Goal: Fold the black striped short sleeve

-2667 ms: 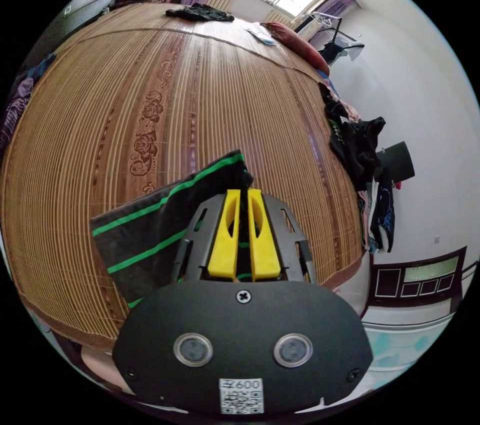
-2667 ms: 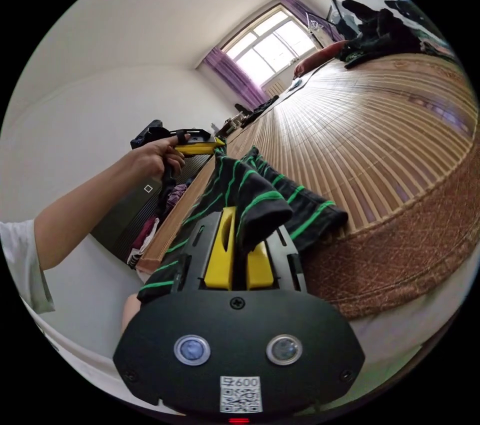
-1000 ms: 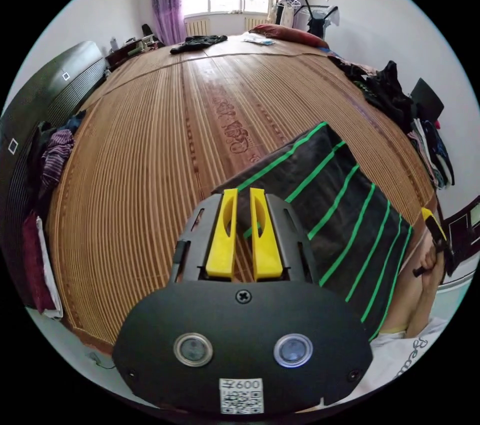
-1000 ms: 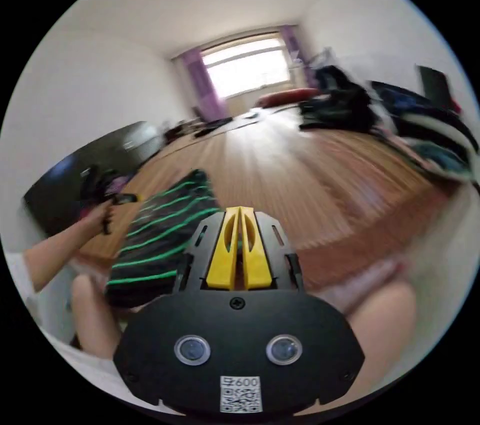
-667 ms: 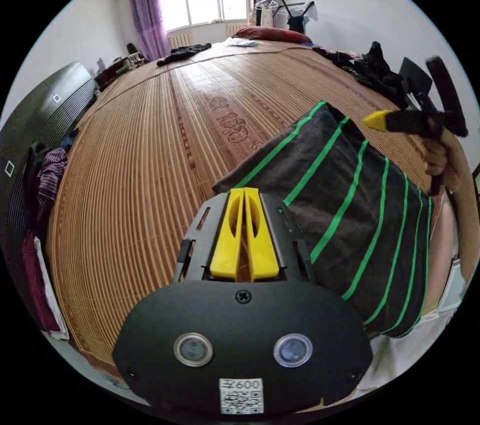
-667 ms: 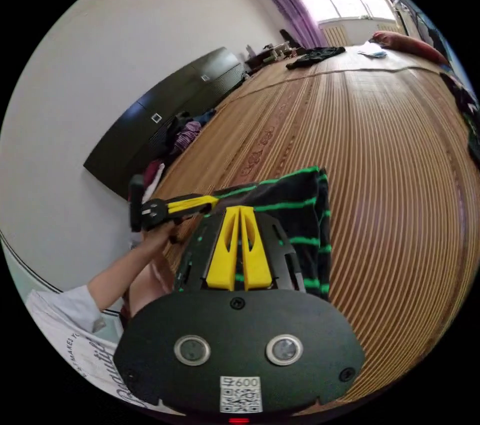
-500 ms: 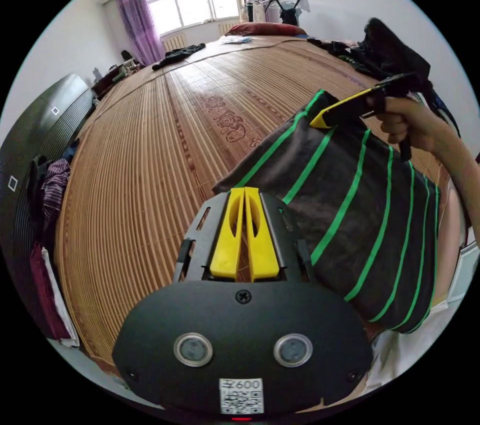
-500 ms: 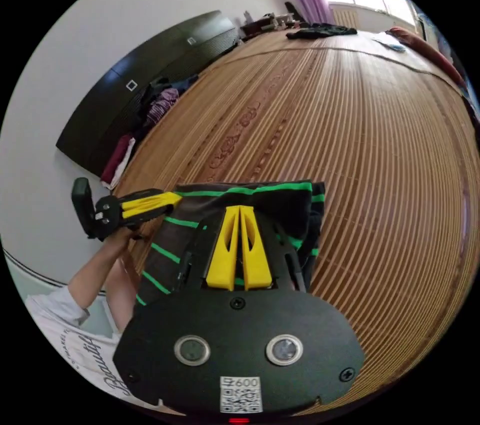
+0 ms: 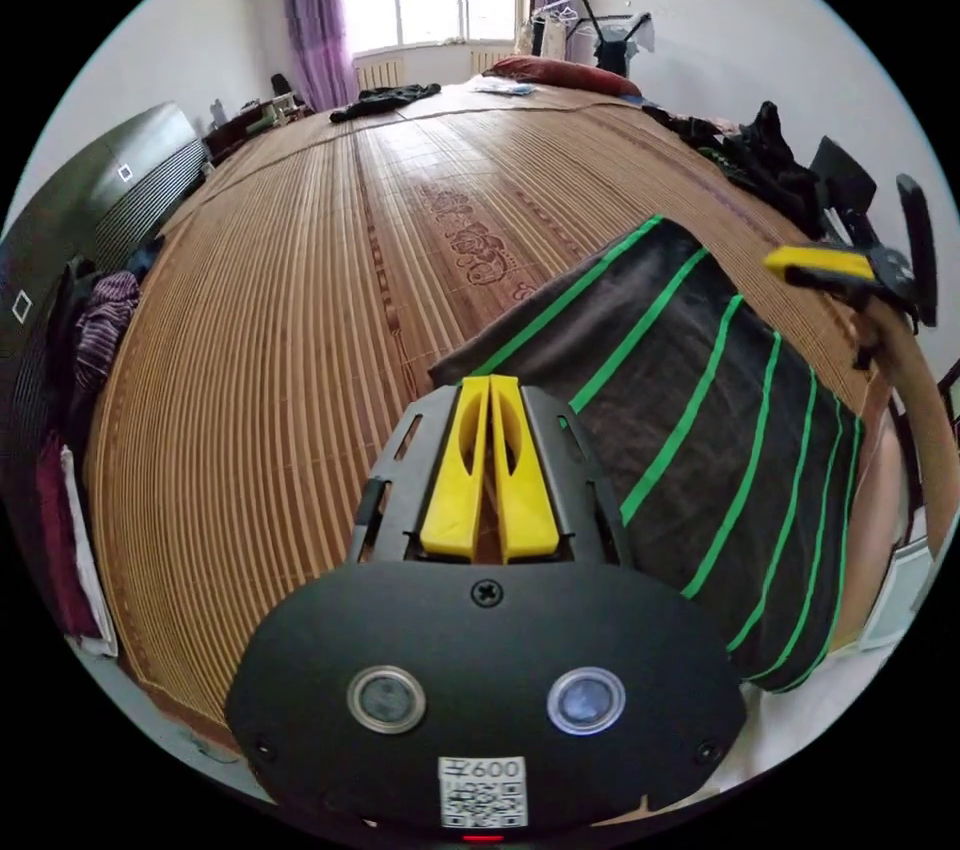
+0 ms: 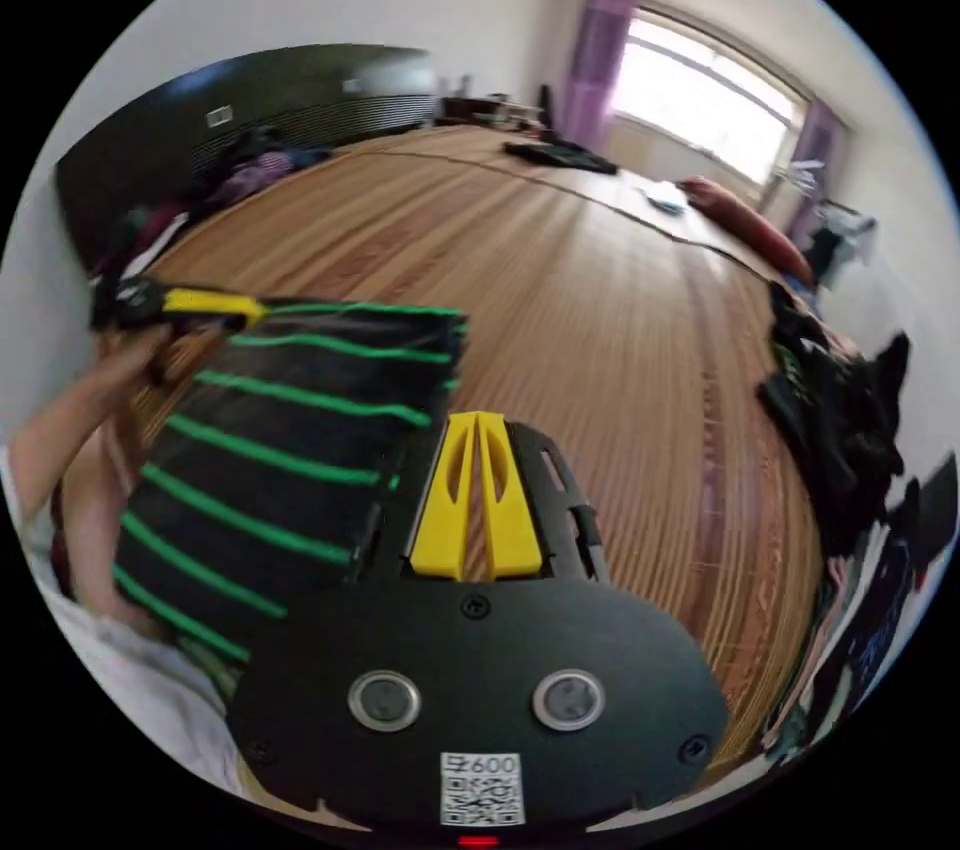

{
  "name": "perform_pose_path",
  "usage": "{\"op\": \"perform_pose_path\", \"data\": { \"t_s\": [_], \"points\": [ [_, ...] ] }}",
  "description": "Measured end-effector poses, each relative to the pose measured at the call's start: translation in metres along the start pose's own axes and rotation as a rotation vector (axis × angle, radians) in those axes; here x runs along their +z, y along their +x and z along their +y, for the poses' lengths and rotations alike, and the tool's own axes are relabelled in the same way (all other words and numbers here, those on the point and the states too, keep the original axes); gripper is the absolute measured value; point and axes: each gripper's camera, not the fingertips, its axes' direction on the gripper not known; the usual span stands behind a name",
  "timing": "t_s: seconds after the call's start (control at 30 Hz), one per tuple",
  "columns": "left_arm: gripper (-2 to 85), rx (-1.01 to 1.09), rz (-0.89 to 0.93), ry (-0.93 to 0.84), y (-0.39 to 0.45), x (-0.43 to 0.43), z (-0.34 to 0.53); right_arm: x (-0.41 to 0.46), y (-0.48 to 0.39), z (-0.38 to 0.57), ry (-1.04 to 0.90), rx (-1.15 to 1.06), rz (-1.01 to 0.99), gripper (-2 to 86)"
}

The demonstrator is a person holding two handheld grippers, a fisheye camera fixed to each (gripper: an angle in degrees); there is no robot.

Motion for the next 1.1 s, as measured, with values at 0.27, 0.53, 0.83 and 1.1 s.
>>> {"op": "perform_pose_path", "data": {
  "t_s": [0.27,0.53,0.83,1.1],
  "points": [
    [0.2,0.102,0.534,0.001,-0.178,0.049,-0.073,-0.032,-0.098,0.1,0.05,-0.123,-0.254,-0.8],
    [0.3,-0.082,0.616,0.003,-0.424,0.186,-0.237,-0.006,-0.008,0.149,-0.135,0.185,-0.127,-0.8],
    [0.4,0.025,0.778,0.056,-0.587,0.257,-0.45,-0.023,-0.062,0.183,0.126,0.128,-0.033,-0.8],
    [1.3,-0.136,0.875,0.034,-0.759,0.355,-0.599,0.034,-0.007,0.215,0.013,0.213,0.052,-0.8]
  ]
}}
